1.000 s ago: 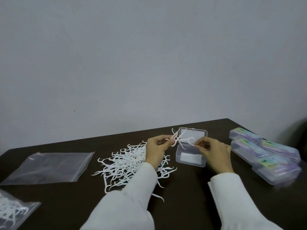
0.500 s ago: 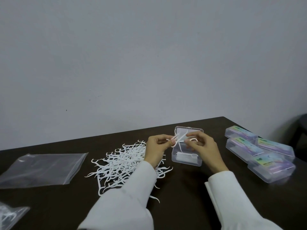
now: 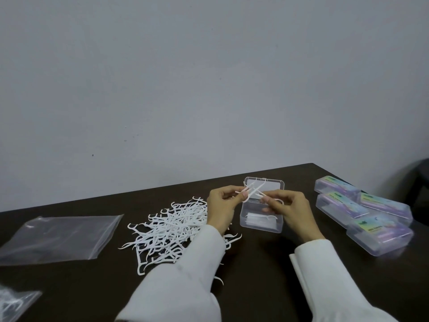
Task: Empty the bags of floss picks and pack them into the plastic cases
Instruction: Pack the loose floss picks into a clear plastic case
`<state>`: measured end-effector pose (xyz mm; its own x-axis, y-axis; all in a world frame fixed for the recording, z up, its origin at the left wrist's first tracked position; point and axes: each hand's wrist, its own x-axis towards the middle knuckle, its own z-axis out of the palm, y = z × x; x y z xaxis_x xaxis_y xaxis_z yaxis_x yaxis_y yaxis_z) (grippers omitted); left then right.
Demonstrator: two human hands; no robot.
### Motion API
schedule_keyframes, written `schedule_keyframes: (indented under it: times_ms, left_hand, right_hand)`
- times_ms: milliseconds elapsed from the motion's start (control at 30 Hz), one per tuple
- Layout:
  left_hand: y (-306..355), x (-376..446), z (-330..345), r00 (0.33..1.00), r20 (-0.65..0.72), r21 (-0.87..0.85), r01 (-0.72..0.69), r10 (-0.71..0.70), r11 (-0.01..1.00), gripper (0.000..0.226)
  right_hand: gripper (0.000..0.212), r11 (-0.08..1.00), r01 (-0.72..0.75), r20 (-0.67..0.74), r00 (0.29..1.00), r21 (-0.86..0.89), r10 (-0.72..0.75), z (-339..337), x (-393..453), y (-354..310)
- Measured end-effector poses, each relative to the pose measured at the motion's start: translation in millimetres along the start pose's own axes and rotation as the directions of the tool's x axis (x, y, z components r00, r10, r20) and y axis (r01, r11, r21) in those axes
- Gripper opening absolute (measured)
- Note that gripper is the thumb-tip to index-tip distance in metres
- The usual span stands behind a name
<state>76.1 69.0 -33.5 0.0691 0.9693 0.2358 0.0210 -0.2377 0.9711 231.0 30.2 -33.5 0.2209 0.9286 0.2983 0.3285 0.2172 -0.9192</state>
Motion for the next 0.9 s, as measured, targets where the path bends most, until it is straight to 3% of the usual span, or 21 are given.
schedule_keyframes:
  times_ms: [233,333,467,667,900]
  left_hand:
    - [-0.2,2.8,-17.1,0.996,0.032,0.239,-0.089,0.083,0.967,0.01]
    - [-0.7,4.3,-17.5,0.988,0.092,0.317,-0.147,0.123,0.937,0.01]
    - [-4.7,2.1,-7.7,0.964,0.235,0.466,-0.223,0.123,0.857,0.015]
    - [-7.9,-3.6,6.5,0.944,0.296,0.52,-0.285,0.143,0.805,0.018]
    - [-11.2,-1.5,6.3,0.944,0.298,0.461,-0.273,0.142,0.844,0.035]
  right_hand:
    - [0.022,0.991,-0.037,-0.181,0.983,-0.129,0.013,-7.7,2.9,6.1]
    - [0.021,0.952,-0.084,-0.198,0.98,-0.294,0.025,-12.5,5.2,15.7]
    - [0.019,0.856,-0.094,-0.087,0.994,-0.508,0.058,-14.7,4.6,21.7]
    - [0.022,0.878,-0.02,-0.002,1.0,-0.478,0.022,-12.3,5.0,19.3]
    - [0.03,0.881,0.043,0.085,0.996,-0.471,-0.004,-6.9,1.0,15.5]
